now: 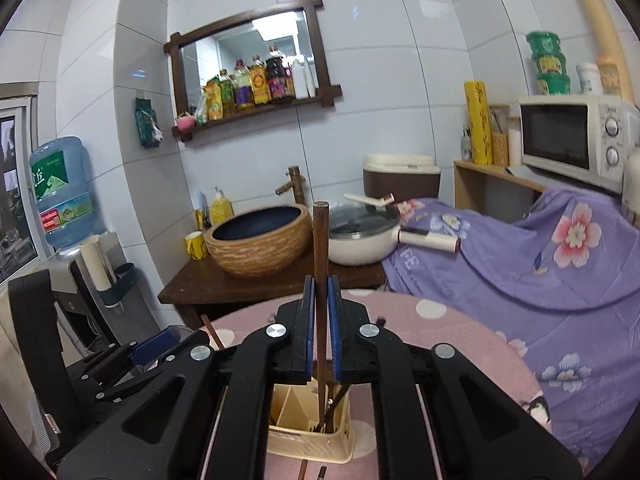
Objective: Organize utensils
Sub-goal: 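Lift and carry the spoon and chopstick over the cream holder with both tools, then lower both utensils into the holder and open both tools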
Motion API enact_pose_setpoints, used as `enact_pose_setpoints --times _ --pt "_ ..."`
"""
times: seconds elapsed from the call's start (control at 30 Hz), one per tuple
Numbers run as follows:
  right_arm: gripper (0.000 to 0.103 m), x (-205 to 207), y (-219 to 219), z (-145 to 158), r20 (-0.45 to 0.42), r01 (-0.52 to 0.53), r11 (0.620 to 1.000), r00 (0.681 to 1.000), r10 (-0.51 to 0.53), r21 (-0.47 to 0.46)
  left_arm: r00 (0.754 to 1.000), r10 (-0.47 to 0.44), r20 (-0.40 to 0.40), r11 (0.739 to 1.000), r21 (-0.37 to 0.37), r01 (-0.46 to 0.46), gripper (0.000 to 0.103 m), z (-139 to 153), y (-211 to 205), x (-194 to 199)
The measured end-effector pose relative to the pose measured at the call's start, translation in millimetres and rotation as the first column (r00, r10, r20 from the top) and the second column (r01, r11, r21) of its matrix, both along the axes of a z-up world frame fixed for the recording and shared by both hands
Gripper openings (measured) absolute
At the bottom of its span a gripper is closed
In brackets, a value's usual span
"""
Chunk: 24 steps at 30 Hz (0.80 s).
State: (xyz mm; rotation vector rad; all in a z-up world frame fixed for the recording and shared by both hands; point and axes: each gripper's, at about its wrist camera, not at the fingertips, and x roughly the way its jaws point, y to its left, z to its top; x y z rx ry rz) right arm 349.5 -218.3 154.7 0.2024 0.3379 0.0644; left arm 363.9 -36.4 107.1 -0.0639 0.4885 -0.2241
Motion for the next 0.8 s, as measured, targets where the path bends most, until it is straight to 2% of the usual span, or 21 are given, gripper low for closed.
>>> enact_pose_setpoints --times 0.37,0.5,0.67,0.7,0.73,0.77,0.8 --pt "0.007 15 -5 -55 -0.123 -0.005 0.998 0.992 0.012 0.059 0.996 -0.02 -0.082 0.999 0.025 0.022 0.035 -52 -3 1" --pt "0.007 20 -7 -68 -0.157 0.006 0.998 0.988 0.004 0.067 0.995 -0.018 -0.102 0.999 0.044 0.023 0.035 -61 -4 4" --pt "0.008 18 -9 -74 -0.152 -0.004 0.998 0.988 0.013 0.06 0.996 -0.032 -0.089 0.998 0.056 0.037 0.037 -62 -5 0" --pt "0.012 18 -9 -74 -0.156 -0.008 0.998 0.988 0.017 0.056 0.996 -0.034 -0.086 0.998 0.055 0.039 0.039 -61 -4 -3" --pt "0.018 16 -9 -75 -0.157 -0.01 0.999 0.987 0.018 0.054 0.996 -0.036 -0.08 0.998 0.051 0.04 0.047 -59 -3 -6" --pt "0.038 13 -11 -75 -0.15 -0.009 0.998 0.988 0.018 0.057 0.997 -0.037 -0.068 0.998 0.045 0.041 0.055 -57 0 -10" --pt "0.058 6 -14 -75 -0.13 -0.004 0.998 0.991 0.013 0.069 0.998 -0.038 -0.054 0.998 0.038 0.04 0.057 -55 2 -16"
